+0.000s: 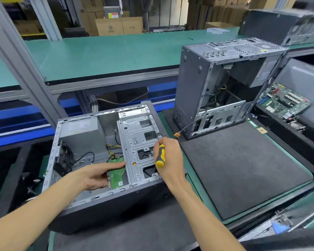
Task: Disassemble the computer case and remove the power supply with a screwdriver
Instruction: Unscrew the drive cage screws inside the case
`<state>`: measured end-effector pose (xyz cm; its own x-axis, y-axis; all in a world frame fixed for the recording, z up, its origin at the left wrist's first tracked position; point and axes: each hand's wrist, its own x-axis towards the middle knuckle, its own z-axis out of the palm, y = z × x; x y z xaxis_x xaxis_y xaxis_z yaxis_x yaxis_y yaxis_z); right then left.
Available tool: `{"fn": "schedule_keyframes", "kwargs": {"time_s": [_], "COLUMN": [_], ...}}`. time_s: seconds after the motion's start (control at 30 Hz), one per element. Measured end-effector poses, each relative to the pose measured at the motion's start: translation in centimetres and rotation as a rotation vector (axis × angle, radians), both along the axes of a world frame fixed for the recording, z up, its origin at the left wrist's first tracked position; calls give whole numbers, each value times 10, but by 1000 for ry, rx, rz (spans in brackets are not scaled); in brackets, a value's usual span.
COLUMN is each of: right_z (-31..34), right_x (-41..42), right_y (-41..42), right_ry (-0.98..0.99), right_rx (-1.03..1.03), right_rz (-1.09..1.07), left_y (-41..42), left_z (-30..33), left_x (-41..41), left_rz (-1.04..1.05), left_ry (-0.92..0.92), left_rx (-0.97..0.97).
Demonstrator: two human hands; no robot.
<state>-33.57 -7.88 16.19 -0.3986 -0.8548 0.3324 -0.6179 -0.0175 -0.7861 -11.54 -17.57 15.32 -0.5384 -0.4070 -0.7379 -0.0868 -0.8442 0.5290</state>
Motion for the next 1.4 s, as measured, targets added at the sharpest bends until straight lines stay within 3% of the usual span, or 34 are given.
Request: {"fn": "schedule_keyframes", "kwargs": {"time_s": [0.13,0.43,0.63,0.87,1.17,1.3,1.4], "right_z": [-1,0,4,10,60,77,82], "right_x": [0,5,10,21,132,195,244], "right_y": [0,-1,3,4,-12,-24,-37], "right_ry": [10,16,8,30,-210,-506,-382], "right_rx": [6,32,55,-83,-78,15,-11], "right_rz": [11,-13,8,33,472,632,695], "left_y": [-2,-21,-2,33,66,68,63], "left_z": [-5,34,58,69,94,113,121], "left_x": [27,81,100,123,173,222,264], "left_rz": [15,90,70,206,397,465,520], "left_ry": [2,-170,-151,-102,-149,-225,-265], "left_rx": [47,-190,-291,-324,-391,-468,-485]}}
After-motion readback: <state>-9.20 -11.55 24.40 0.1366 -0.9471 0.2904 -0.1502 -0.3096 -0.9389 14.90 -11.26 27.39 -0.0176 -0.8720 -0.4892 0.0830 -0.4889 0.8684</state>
